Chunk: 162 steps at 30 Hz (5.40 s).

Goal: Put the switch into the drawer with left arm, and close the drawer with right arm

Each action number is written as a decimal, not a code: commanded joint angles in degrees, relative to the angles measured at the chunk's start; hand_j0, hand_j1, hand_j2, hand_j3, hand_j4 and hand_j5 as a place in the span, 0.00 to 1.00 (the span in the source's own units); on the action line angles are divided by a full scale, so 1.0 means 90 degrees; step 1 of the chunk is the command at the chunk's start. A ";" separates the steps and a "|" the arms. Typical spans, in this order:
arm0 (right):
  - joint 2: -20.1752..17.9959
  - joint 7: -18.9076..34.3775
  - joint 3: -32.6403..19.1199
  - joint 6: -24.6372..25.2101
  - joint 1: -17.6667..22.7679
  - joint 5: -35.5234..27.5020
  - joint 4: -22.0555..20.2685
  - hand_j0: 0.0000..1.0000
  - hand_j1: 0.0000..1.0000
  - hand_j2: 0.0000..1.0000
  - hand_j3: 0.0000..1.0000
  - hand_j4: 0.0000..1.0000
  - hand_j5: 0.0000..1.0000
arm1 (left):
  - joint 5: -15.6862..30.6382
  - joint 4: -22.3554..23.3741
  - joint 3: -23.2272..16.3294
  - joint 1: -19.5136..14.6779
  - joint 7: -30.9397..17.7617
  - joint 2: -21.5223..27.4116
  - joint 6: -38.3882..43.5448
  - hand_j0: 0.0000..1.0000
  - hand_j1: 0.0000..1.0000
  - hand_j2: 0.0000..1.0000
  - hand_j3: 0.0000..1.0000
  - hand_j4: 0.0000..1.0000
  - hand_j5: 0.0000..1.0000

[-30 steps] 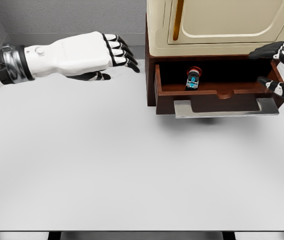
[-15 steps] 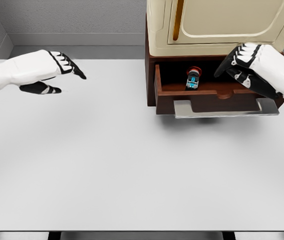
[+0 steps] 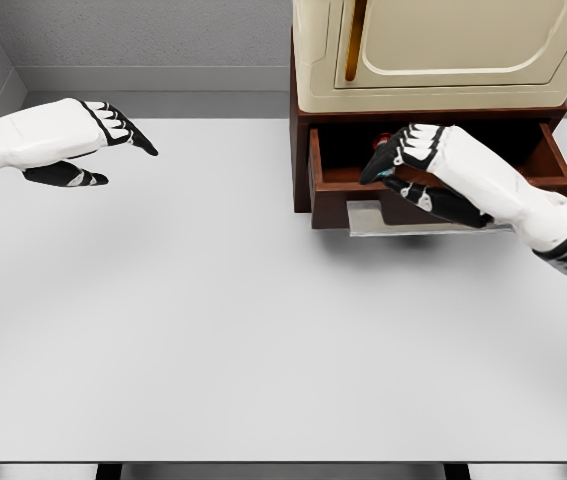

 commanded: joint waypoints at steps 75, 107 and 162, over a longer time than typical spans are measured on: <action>0.0065 0.0004 0.0958 0.0004 -0.0645 -0.0012 0.0488 0.54 0.54 0.54 0.54 0.54 0.54 | 0.0011 -0.0047 0.0045 0.0059 0.0003 0.0007 0.0012 0.80 0.80 0.80 0.80 0.80 0.80; -0.0208 0.0004 0.1397 0.0004 -0.0410 0.0262 0.0272 0.48 0.48 0.48 0.48 0.48 0.48 | 0.0001 -0.0047 0.0054 0.0078 0.0003 0.0017 0.0012 0.81 0.81 0.81 0.81 0.81 0.81; -0.0150 0.0024 0.1348 0.0004 -0.1025 0.0672 0.1893 0.52 0.52 0.52 0.52 0.52 0.52 | 0.0020 -0.0057 0.0103 0.0127 0.0003 0.0036 0.0012 0.83 0.83 0.83 0.83 0.83 0.83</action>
